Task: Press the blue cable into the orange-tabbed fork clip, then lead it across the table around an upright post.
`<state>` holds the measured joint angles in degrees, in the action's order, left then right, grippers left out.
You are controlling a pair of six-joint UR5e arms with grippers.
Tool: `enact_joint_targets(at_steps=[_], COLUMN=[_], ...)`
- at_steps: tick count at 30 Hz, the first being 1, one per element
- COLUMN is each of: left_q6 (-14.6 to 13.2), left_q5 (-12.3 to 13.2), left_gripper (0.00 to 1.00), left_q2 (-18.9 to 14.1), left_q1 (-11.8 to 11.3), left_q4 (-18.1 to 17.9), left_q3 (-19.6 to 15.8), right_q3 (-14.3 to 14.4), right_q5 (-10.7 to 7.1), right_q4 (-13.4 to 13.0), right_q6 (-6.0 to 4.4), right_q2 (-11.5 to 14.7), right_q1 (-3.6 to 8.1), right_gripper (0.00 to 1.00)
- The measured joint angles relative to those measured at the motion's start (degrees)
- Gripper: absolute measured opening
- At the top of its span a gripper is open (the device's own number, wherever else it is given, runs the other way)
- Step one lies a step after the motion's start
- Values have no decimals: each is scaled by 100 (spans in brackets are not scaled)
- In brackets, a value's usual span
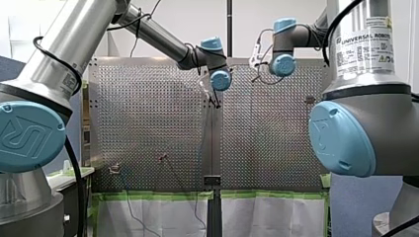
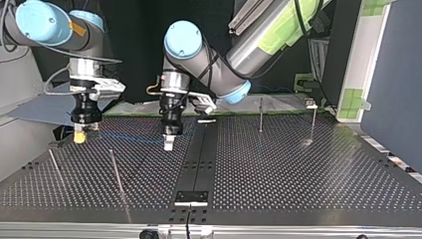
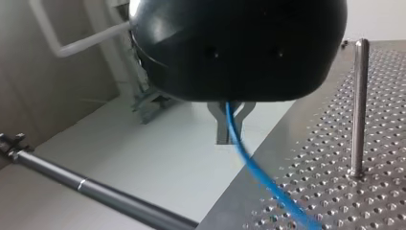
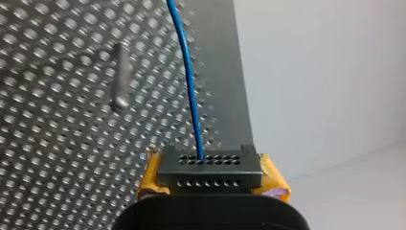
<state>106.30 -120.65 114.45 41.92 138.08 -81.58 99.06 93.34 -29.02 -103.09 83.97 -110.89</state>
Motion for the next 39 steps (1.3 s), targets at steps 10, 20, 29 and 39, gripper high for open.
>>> enact_joint_targets(at_steps=[10, 20, 29, 39], left_q6=[-546, -619, -565, -427], left_q5=[539, 974, 1129, 1357], left_gripper=[1, 1, 1, 1], left_q2=[2, 8, 148, 413], left_q1=[-51, -116, -159, -290], left_q4=[522, 1028, 1428, 1552], left_q3=[456, 999, 1407, 1762], right_q3=[-177, -651, -840, -903], right_q5=[-280, -367, -385, -515], right_q4=[77, 208, 234, 195], right_q6=[-110, -179, -233, -237], right_q2=[-180, -379, -521, -797], right_q1=[494, 940, 1040, 1144], right_gripper=[0, 0, 0, 0])
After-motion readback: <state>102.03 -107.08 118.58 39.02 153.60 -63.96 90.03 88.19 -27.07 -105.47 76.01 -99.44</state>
